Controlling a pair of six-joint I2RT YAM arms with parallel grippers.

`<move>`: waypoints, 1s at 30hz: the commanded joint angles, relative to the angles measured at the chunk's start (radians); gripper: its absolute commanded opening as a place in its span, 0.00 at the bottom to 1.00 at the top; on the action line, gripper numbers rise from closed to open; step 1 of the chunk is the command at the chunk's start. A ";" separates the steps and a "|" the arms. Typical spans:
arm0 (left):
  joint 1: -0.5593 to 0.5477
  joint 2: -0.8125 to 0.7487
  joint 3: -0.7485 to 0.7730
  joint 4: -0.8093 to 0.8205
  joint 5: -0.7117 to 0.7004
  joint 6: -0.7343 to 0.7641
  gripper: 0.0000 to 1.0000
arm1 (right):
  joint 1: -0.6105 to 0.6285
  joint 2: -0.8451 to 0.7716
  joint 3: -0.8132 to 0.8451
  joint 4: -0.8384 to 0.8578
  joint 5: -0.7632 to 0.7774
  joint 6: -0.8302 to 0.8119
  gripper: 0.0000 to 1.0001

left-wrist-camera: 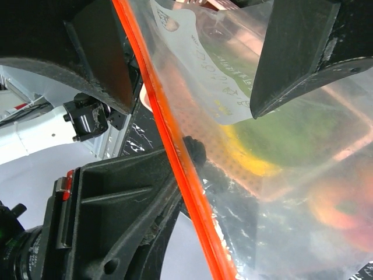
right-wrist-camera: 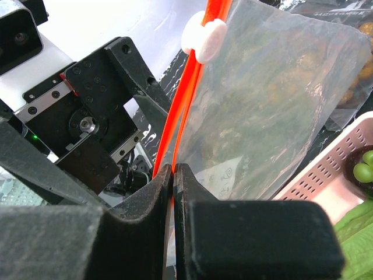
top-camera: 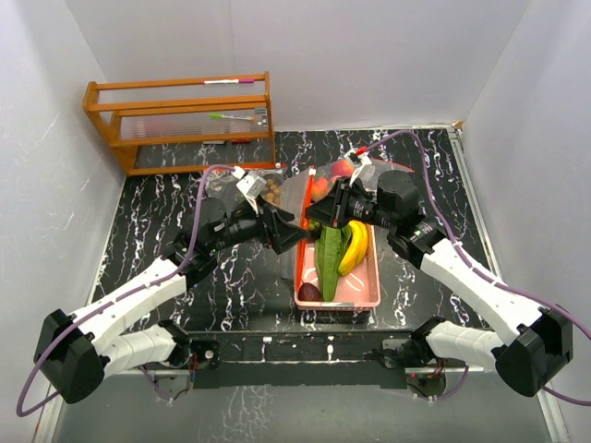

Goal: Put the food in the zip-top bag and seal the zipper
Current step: Open the zipper of the food storage bag.

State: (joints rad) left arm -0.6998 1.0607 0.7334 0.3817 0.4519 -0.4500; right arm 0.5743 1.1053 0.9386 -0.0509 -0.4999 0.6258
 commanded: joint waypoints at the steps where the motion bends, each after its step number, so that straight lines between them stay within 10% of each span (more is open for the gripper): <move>1: 0.000 0.002 0.041 0.022 -0.047 -0.021 0.74 | 0.004 -0.007 0.050 0.046 -0.007 -0.014 0.08; 6: 0.001 0.023 0.049 0.024 -0.043 -0.034 0.54 | 0.005 -0.008 0.040 0.053 -0.012 -0.009 0.08; 9: 0.000 0.046 0.055 0.050 -0.016 -0.048 0.73 | 0.005 -0.010 0.036 0.057 -0.009 -0.004 0.08; 15: 0.000 0.059 0.064 0.067 -0.032 -0.062 0.75 | 0.006 -0.012 0.037 0.056 -0.004 -0.004 0.08; 22: 0.000 0.052 0.055 0.082 -0.034 -0.070 0.43 | 0.006 -0.016 0.033 0.046 0.009 -0.008 0.08; 27: 0.000 0.027 0.055 0.060 -0.046 -0.061 0.03 | 0.006 -0.020 0.024 0.039 0.023 -0.009 0.08; 30: 0.000 0.013 0.054 0.052 -0.052 -0.059 0.00 | 0.006 -0.021 0.025 0.031 0.038 -0.011 0.08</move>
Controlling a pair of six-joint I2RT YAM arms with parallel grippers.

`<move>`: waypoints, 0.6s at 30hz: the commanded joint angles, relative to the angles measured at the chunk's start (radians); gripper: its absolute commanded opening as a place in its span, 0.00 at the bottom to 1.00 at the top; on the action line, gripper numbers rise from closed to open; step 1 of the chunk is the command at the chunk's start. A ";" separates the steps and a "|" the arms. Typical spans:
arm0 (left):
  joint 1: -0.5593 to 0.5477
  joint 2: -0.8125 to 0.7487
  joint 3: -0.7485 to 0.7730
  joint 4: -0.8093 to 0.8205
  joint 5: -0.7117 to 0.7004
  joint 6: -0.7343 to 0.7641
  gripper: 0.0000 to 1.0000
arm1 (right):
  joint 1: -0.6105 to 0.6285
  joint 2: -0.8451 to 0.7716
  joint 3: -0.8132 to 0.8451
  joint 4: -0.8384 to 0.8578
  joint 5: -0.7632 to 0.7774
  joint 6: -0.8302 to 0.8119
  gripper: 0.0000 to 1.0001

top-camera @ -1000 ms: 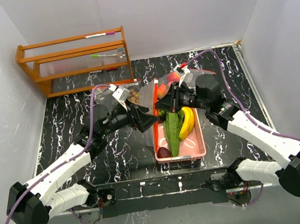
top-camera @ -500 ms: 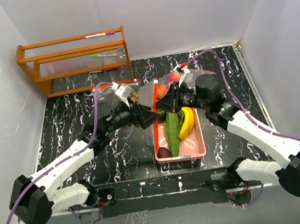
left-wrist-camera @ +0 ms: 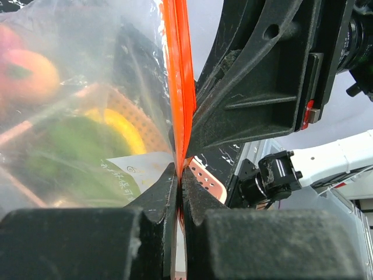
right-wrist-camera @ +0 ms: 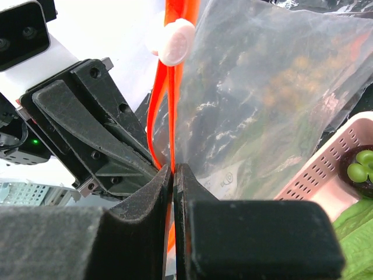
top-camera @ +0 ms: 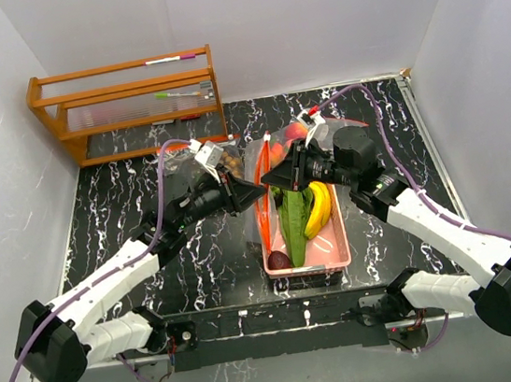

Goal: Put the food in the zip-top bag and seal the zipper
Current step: Open the zipper of the food storage bag.

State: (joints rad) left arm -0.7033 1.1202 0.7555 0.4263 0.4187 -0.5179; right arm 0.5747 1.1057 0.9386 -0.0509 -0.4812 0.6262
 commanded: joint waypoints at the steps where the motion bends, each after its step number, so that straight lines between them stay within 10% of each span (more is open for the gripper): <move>1: 0.004 -0.051 0.031 0.006 -0.019 0.009 0.00 | 0.006 -0.023 0.027 0.023 0.030 -0.013 0.08; 18: 0.004 -0.069 0.268 -0.529 -0.447 0.327 0.00 | 0.006 -0.075 0.156 -0.282 0.159 -0.121 0.08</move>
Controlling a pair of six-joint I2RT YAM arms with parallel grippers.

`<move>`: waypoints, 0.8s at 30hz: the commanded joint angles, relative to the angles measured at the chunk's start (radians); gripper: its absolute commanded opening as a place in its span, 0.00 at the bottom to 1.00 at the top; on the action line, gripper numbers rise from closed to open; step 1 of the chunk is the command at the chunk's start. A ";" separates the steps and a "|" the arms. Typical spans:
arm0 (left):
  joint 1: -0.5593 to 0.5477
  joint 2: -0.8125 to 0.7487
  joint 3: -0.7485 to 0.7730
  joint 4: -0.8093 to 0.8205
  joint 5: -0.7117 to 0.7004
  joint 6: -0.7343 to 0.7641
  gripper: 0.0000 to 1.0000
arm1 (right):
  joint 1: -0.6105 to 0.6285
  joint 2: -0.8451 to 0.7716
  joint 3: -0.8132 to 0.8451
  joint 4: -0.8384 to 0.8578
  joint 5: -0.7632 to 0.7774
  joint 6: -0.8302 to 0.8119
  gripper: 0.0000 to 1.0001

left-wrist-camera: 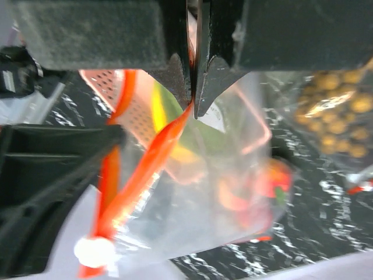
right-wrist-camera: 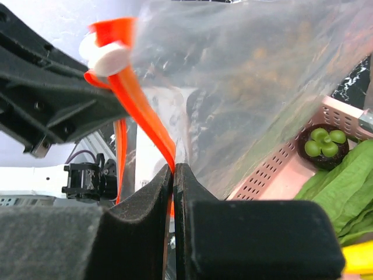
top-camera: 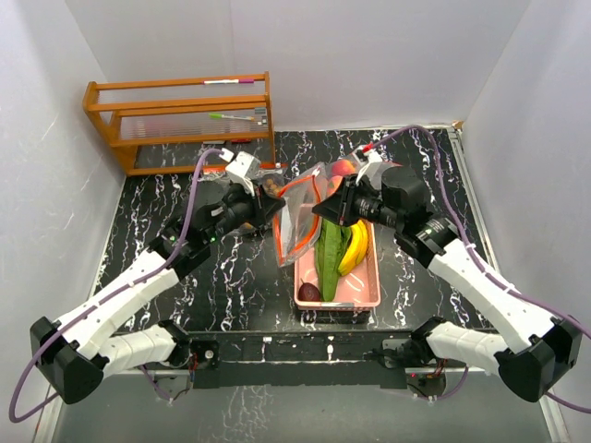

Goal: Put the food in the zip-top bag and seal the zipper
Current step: Open the zipper of the food storage bag.

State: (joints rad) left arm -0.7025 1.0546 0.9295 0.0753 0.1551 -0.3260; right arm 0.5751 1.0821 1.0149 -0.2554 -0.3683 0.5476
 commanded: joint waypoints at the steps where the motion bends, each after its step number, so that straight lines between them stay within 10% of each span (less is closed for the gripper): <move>1: 0.004 0.009 0.125 -0.202 -0.195 0.153 0.00 | 0.005 -0.051 0.082 -0.084 0.042 -0.042 0.08; 15: 0.005 0.077 0.330 -0.534 -0.599 0.251 0.00 | 0.005 -0.058 0.071 -0.194 0.166 -0.043 0.08; 24: 0.004 0.032 0.347 -0.537 -0.603 0.313 0.00 | 0.005 -0.017 0.166 -0.225 0.114 -0.127 0.55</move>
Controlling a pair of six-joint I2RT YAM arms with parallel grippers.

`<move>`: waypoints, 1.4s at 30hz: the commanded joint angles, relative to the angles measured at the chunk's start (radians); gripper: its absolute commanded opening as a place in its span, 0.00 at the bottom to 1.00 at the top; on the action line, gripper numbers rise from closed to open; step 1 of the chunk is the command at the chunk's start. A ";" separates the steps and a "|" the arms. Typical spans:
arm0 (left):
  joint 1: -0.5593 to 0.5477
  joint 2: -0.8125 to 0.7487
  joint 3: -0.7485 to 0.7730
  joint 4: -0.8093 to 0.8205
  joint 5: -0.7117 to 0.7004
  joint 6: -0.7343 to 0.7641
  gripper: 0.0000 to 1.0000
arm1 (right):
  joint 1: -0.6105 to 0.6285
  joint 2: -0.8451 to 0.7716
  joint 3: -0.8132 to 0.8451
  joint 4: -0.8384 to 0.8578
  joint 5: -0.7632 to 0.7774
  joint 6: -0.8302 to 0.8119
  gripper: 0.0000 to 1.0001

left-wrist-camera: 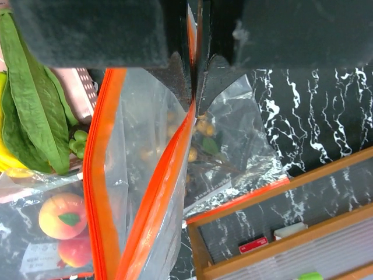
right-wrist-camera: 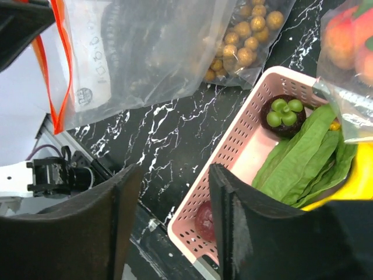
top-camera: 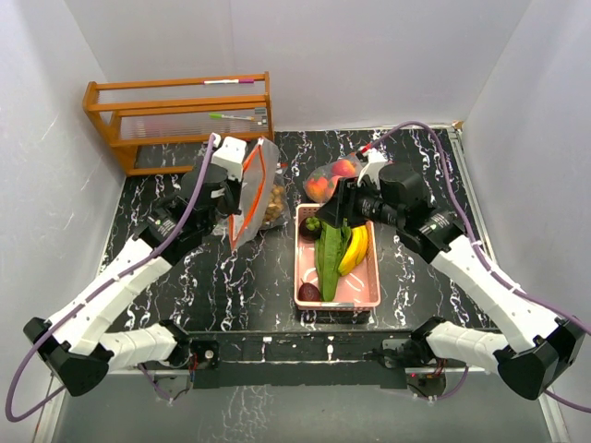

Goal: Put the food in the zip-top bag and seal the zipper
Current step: Open the zipper of the food storage bag, then pick up the fake vegetable from the bin.

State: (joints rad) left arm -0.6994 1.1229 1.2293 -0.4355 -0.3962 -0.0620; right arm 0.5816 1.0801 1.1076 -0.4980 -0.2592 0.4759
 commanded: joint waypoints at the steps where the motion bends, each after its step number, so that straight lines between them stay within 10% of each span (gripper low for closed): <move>1: 0.002 -0.035 0.053 -0.035 -0.058 0.059 0.00 | -0.001 -0.020 0.079 0.006 0.021 -0.065 0.60; 15: -0.011 0.143 0.335 -0.338 -0.179 0.057 0.00 | 0.002 -0.011 -0.123 -0.156 0.085 -0.028 0.65; 25: -0.014 0.116 0.021 -0.085 0.161 -0.076 0.00 | 0.016 0.140 -0.129 -0.060 0.138 -0.029 0.66; 42: -0.017 0.032 -0.086 0.035 0.232 -0.078 0.00 | 0.109 0.478 -0.054 -0.133 0.458 0.079 0.71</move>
State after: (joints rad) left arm -0.7120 1.2057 1.1633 -0.4339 -0.1909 -0.1349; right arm 0.6819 1.5547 1.0351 -0.6289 0.0879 0.5014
